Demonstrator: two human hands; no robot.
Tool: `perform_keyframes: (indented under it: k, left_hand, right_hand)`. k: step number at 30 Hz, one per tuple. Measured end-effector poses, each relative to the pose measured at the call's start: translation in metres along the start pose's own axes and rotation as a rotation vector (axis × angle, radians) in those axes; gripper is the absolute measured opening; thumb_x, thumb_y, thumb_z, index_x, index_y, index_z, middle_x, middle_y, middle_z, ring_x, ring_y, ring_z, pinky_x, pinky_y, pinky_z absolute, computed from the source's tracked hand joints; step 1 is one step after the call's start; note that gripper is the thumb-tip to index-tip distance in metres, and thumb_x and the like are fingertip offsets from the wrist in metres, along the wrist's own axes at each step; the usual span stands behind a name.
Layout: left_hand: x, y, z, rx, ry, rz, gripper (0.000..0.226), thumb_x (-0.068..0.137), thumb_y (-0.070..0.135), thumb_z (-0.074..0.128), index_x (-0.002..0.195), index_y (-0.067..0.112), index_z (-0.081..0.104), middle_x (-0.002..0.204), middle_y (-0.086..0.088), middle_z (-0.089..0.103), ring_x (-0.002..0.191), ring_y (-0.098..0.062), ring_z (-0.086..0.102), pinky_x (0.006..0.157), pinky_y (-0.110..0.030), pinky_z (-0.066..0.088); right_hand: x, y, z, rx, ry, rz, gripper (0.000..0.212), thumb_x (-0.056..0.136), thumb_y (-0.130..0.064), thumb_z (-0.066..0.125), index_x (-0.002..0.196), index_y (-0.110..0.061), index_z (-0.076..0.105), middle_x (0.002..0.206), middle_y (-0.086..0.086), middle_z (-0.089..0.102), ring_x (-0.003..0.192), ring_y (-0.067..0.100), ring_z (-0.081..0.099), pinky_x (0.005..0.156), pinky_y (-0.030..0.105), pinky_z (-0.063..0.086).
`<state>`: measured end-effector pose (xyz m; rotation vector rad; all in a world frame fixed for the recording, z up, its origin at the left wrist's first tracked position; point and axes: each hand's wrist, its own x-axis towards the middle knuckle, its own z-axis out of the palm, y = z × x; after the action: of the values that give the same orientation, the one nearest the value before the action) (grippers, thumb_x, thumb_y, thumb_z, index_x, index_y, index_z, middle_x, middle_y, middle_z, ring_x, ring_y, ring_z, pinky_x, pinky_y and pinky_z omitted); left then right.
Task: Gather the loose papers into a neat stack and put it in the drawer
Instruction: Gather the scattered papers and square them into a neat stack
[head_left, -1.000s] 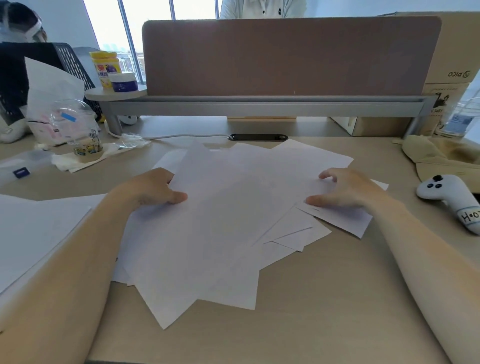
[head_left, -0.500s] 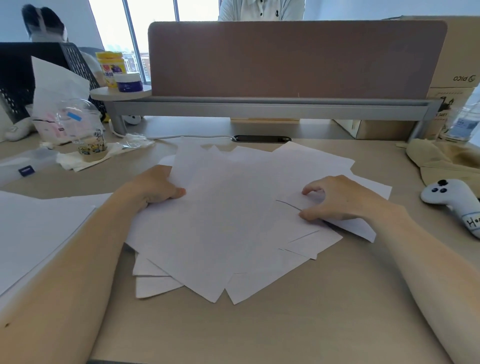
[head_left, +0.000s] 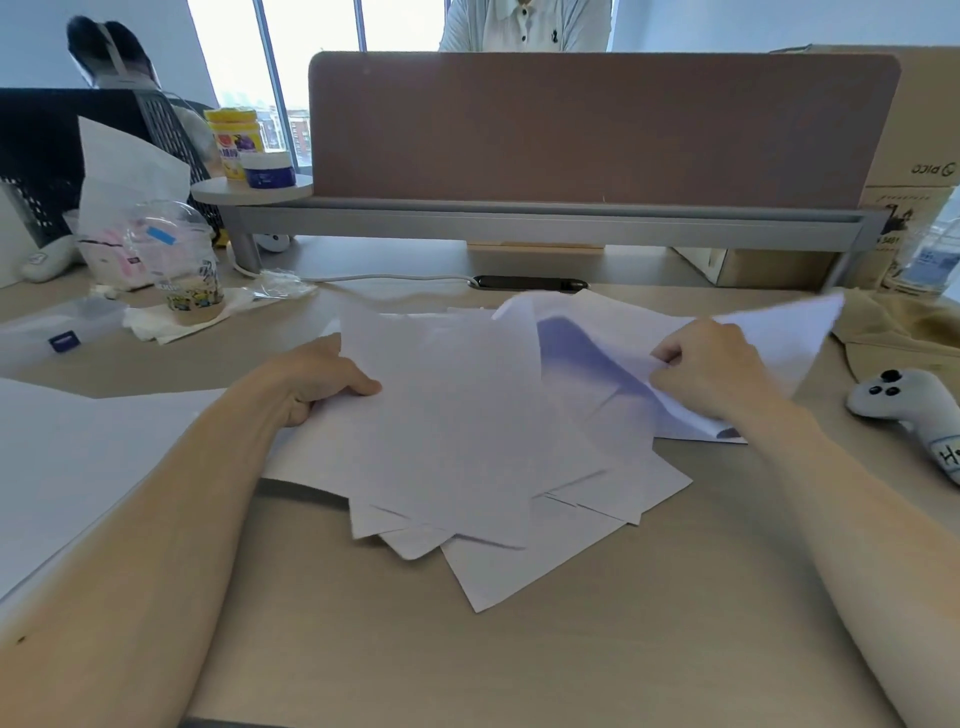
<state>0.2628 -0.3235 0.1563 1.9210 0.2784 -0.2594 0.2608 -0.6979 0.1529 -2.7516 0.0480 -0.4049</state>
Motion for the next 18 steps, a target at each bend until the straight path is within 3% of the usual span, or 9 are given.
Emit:
perform_keyframes:
  k: [1, 2, 3, 4, 8, 11, 13, 15, 18]
  left_hand:
    - [0.0, 0.0, 0.0, -0.023, 0.02, 0.006, 0.043, 0.084, -0.006, 0.067, 0.122, 0.01, 0.053, 0.108, -0.015, 0.069, 0.09, -0.035, 0.069, 0.074, -0.049, 0.059]
    - [0.0, 0.001, 0.001, -0.043, 0.051, 0.016, 0.051, 0.083, -0.005, 0.068, 0.127, 0.01, 0.046, 0.112, -0.015, 0.067, 0.091, -0.036, 0.069, 0.075, -0.051, 0.059]
    - [-0.001, 0.002, 0.004, -0.061, 0.084, 0.023, 0.062, 0.081, -0.005, 0.069, 0.132, 0.013, 0.039, 0.115, -0.015, 0.063, 0.091, -0.036, 0.068, 0.075, -0.051, 0.059]
    - [-0.001, 0.003, 0.007, -0.076, 0.116, 0.025, 0.077, 0.08, -0.004, 0.071, 0.141, 0.02, 0.029, 0.114, -0.015, 0.06, 0.088, -0.036, 0.067, 0.071, -0.049, 0.06]
    - [-0.009, 0.009, 0.029, -0.079, 0.172, 0.094, 0.094, 0.082, -0.003, 0.067, 0.147, 0.035, 0.012, 0.097, -0.013, 0.056, 0.065, -0.026, 0.059, 0.034, -0.024, 0.048]
    - [-0.012, 0.01, 0.046, -0.099, 0.137, 0.132, 0.094, 0.084, -0.004, 0.063, 0.147, 0.041, 0.009, 0.093, -0.007, 0.049, 0.07, -0.029, 0.061, 0.043, -0.029, 0.052]
    - [-0.011, 0.01, 0.052, -0.139, 0.123, 0.13, 0.091, 0.086, -0.004, 0.06, 0.147, 0.042, 0.011, 0.095, -0.006, 0.05, 0.076, -0.031, 0.062, 0.056, -0.037, 0.057]
    - [-0.007, 0.009, 0.053, -0.181, 0.147, 0.116, 0.08, 0.088, -0.001, 0.056, 0.147, 0.037, 0.015, 0.098, -0.007, 0.052, 0.079, -0.031, 0.062, 0.06, -0.04, 0.057]
    - [0.0, 0.007, 0.049, -0.377, 0.155, 0.063, 0.059, 0.092, 0.014, 0.056, 0.145, 0.014, 0.029, 0.109, -0.016, 0.058, 0.082, -0.032, 0.064, 0.056, -0.036, 0.055]
  right_hand:
    - [0.001, 0.002, -0.004, 0.053, 0.022, 0.027, 0.018, 0.073, -0.006, 0.059, 0.081, 0.004, 0.071, 0.092, 0.028, 0.068, 0.074, 0.04, 0.061, 0.059, 0.04, 0.055]
    - [-0.001, 0.0, -0.009, 0.126, 0.031, 0.065, 0.02, 0.073, -0.002, 0.059, 0.085, 0.01, 0.068, 0.1, 0.03, 0.066, 0.101, 0.044, 0.057, 0.056, 0.036, 0.051]
    - [-0.004, -0.002, -0.011, 0.225, 0.026, 0.103, 0.018, 0.075, 0.001, 0.059, 0.085, 0.013, 0.067, 0.1, 0.03, 0.066, 0.075, 0.012, 0.033, 0.052, 0.029, 0.044]
    - [-0.008, -0.007, -0.012, 0.319, 0.007, 0.132, 0.013, 0.076, 0.004, 0.06, 0.082, 0.012, 0.069, 0.092, 0.027, 0.069, 0.065, 0.023, 0.05, 0.05, 0.024, 0.04]
    - [-0.021, -0.042, -0.008, 0.593, -0.116, 0.163, 0.009, 0.072, 0.012, 0.059, 0.073, 0.011, 0.068, 0.063, 0.018, 0.061, 0.057, 0.023, 0.059, 0.052, 0.024, 0.056]
    - [-0.035, -0.073, 0.003, 0.689, -0.223, 0.071, 0.006, 0.077, 0.008, 0.065, 0.077, 0.009, 0.07, 0.074, 0.026, 0.069, 0.063, 0.024, 0.065, 0.062, 0.031, 0.062]
    - [-0.043, -0.087, 0.006, 0.749, -0.371, 0.005, 0.006, 0.084, -0.011, 0.073, 0.085, -0.005, 0.075, 0.085, 0.016, 0.074, 0.07, 0.021, 0.069, 0.069, 0.031, 0.062]
    - [-0.04, -0.079, 0.004, 0.627, -0.349, -0.036, 0.019, 0.086, -0.034, 0.072, 0.091, -0.016, 0.077, 0.095, 0.008, 0.075, 0.085, 0.018, 0.069, 0.081, 0.036, 0.057]
    - [-0.021, -0.04, -0.008, 0.198, -0.129, 0.072, 0.047, 0.085, -0.045, 0.067, 0.109, -0.005, 0.071, 0.12, 0.007, 0.068, 0.111, 0.026, 0.061, 0.094, 0.038, 0.048]
